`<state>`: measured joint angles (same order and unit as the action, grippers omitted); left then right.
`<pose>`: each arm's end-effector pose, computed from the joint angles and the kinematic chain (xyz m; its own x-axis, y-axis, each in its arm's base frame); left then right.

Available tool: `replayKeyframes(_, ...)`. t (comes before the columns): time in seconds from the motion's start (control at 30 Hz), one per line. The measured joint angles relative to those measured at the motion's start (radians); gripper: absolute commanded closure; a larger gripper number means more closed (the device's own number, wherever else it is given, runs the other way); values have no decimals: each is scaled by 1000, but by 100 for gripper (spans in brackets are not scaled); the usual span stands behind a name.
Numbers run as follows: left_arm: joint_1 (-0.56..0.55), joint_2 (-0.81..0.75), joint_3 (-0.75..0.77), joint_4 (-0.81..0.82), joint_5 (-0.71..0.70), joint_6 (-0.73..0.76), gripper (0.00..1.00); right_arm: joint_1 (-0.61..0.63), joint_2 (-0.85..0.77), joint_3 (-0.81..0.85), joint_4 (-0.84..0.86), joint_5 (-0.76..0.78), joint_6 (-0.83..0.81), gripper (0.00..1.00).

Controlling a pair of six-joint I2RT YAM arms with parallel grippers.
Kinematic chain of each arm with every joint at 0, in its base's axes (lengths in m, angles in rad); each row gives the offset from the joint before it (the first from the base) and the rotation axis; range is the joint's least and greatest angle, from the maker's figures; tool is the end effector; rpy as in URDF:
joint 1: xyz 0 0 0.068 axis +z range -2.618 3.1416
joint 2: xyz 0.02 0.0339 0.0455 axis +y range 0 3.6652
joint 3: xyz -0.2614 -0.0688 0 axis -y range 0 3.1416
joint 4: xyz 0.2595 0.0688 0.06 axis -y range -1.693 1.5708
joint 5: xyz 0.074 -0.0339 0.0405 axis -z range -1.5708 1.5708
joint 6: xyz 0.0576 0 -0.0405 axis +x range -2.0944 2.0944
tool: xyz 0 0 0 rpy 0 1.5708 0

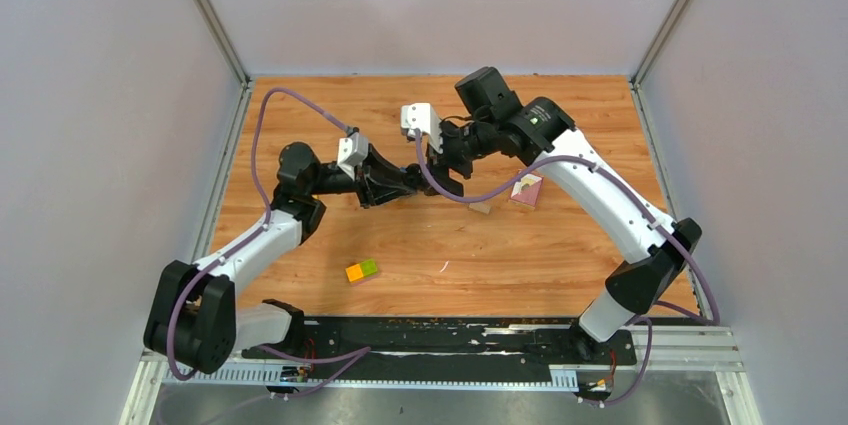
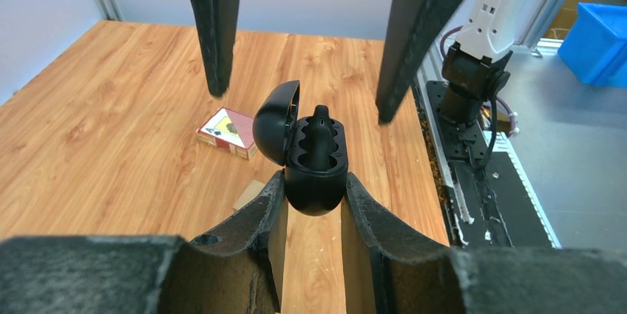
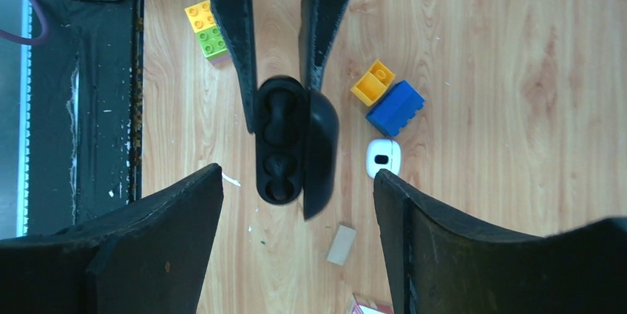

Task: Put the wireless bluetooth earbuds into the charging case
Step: Close the charging case with the earbuds inside.

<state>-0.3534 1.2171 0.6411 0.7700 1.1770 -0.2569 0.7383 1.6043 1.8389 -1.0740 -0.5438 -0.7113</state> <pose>0.2387 -0.1448 0.2862 -0.0748 -0.0763 -0.9943 0.9966 0.0279 -0.0771 0.2385 0.2573 0.4017 0.1259 -0.6408 -0.7573 -0.9892 -0.0237 -0.1443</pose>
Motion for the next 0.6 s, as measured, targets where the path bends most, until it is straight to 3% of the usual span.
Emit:
replayKeyframes(0.3,0,51,71,-118,-126,-64,100,16,35,-2,0,-26,-14,25)
replayKeyframes(0.5,-1,112,80,-127,-189,-145,100,21,-81,-109,24,98,-10,23)
replayKeyframes(0.6,-1,138,80,-176,-178,-142,100,-62,-143,-171,46,127,39,24)
